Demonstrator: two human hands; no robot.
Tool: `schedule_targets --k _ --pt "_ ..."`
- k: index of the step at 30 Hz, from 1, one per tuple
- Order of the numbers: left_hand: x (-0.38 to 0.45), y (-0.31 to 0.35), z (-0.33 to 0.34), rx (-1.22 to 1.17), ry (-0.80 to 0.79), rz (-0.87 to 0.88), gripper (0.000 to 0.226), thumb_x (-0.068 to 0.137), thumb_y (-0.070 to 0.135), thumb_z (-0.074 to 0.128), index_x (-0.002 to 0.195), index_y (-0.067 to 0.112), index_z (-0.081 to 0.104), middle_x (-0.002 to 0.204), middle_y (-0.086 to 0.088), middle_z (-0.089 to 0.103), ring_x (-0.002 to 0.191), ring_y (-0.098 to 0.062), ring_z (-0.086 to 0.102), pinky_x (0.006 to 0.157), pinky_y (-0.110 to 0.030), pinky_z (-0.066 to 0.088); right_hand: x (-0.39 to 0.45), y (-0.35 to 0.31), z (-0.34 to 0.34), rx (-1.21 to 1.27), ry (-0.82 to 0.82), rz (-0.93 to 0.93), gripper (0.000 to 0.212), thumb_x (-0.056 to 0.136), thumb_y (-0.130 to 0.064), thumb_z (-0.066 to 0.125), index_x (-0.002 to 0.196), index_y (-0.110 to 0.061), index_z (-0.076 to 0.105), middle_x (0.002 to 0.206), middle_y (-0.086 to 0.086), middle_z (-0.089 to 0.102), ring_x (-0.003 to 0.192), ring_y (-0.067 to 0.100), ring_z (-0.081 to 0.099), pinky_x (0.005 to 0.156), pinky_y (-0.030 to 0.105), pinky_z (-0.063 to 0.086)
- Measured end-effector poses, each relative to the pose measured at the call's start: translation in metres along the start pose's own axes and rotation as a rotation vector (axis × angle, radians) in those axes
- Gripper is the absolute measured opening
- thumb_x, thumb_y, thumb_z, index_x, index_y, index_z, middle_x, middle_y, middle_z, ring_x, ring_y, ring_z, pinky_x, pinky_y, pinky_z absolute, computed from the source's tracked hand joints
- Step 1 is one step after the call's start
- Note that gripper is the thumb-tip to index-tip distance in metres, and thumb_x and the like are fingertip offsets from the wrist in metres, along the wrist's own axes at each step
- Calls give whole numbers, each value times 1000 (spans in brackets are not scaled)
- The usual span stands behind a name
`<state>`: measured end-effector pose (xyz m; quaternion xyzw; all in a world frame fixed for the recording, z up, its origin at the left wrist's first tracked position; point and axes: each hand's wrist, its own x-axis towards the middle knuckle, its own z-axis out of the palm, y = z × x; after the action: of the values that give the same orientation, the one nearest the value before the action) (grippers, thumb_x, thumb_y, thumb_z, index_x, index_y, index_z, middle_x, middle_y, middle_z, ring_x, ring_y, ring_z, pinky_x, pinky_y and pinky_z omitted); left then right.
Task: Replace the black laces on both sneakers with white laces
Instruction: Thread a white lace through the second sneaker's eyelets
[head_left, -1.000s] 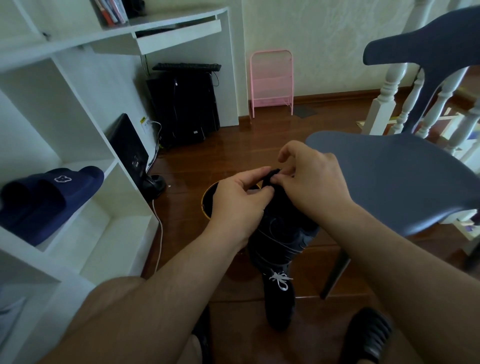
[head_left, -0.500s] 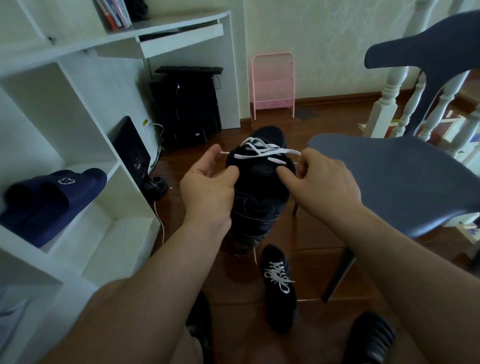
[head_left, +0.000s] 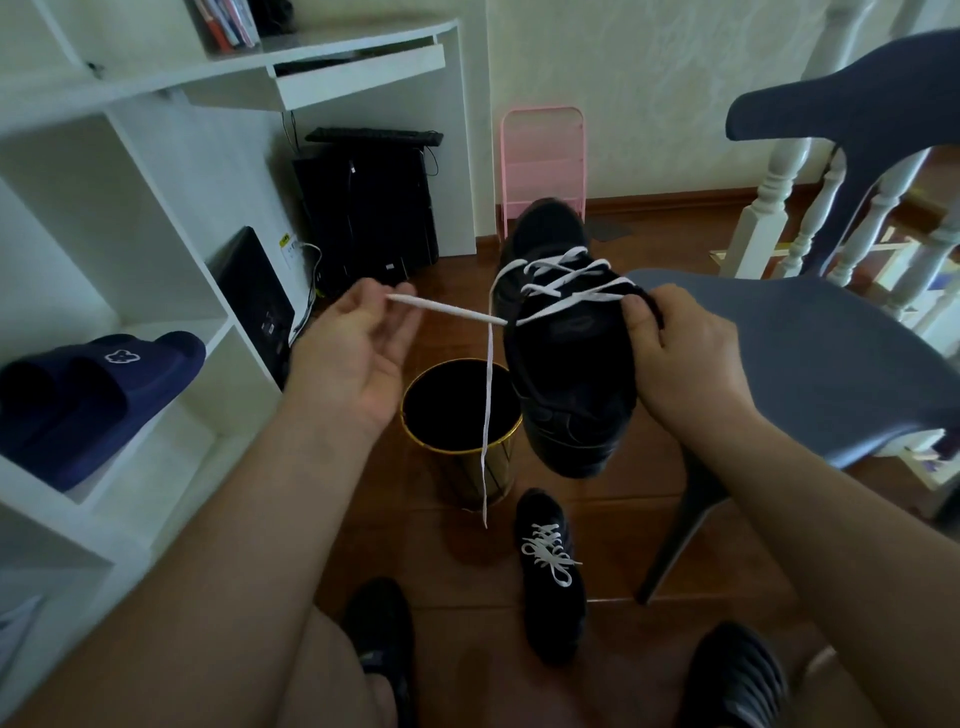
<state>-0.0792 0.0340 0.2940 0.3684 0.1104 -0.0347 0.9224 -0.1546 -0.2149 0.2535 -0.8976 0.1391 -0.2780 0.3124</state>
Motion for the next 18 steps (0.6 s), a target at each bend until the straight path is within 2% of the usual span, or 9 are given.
schedule_targets --k 2,4,7,10,14,16,18 --pt "5 3 -4 -17 36 -48 9 105 3 56 108 5 64 85 -11 71 65 -16 76 64 -30 63 -2 0 -2 3 37 -35 36 109 -42 41 86 -16 49 73 -4 53 67 7 47 54 28 30" --pt "0 -9 -5 185 28 -116 16 108 7 50 110 11 65 79 -5 62 56 -11 63 56 -28 55 -6 -3 -1 -12 69 -77 35 110 -39 42 83 -16 44 70 -4 49 64 7 45 53 26 27" --pt "-17 -39 -1 629 -133 -144 24 114 28 41 119 17 62 72 3 50 53 -9 42 52 -25 37 -9 -6 4 -26 69 -102 35 110 -38 41 83 -14 42 69 -3 47 63 10 45 53 27 26" --pt "-31 -56 4 849 -326 -148 43 109 57 37 119 20 57 62 9 45 47 -7 36 49 -26 31 -10 -7 6 -27 55 -126 35 110 -38 41 84 -15 42 69 -2 48 63 12 46 53 28 27" --pt "-26 -41 2 1140 -378 -51 47 106 59 47 98 20 71 56 14 52 49 -4 47 60 -29 36 -6 -5 -1 -4 66 -93 34 110 -38 40 83 -17 43 70 -1 50 64 13 48 53 33 29" --pt "-22 -26 1 1224 -450 35 55 98 67 51 91 18 76 59 15 59 52 -1 52 67 -33 40 -2 -2 -8 -19 51 -67 34 110 -40 40 85 -18 45 72 0 52 66 16 50 55 35 32" --pt "-23 -16 -2 1275 -539 41 52 89 69 53 89 24 79 66 18 69 58 1 61 72 -32 44 0 1 -12 -57 29 -75 35 109 -43 39 89 -15 48 75 2 54 68 21 52 58 39 39"
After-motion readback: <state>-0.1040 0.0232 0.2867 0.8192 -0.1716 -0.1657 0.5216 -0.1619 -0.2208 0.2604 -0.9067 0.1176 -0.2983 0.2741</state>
